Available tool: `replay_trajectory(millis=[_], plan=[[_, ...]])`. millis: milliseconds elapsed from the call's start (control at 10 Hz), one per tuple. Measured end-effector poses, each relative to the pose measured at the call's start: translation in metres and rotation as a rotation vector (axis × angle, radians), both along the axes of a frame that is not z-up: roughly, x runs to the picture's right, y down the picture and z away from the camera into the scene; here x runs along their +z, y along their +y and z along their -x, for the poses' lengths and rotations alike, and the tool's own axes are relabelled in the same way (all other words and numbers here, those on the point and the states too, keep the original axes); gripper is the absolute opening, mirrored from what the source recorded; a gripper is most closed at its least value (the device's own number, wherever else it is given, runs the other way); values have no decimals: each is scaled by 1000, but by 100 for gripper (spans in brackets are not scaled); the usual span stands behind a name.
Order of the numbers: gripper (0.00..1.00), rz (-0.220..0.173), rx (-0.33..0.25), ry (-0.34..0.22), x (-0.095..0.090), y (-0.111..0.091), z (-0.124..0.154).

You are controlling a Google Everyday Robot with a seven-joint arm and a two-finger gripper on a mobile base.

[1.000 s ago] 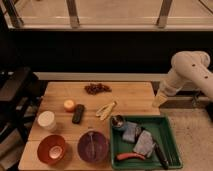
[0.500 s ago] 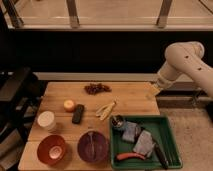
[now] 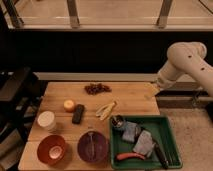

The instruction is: Place eraser in table surface

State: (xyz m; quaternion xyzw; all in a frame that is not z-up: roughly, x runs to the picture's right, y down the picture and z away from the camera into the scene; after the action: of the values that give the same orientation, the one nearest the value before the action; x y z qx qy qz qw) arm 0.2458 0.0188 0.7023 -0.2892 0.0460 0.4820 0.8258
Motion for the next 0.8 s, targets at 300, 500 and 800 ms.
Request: replay_trajectory(millis=[300,500,800], plan=[[65,-8,76,-12,-11,-6,43],[65,-14,89,-21,-15,-6,70],[65,-27,82,-39,-17,-3,112]])
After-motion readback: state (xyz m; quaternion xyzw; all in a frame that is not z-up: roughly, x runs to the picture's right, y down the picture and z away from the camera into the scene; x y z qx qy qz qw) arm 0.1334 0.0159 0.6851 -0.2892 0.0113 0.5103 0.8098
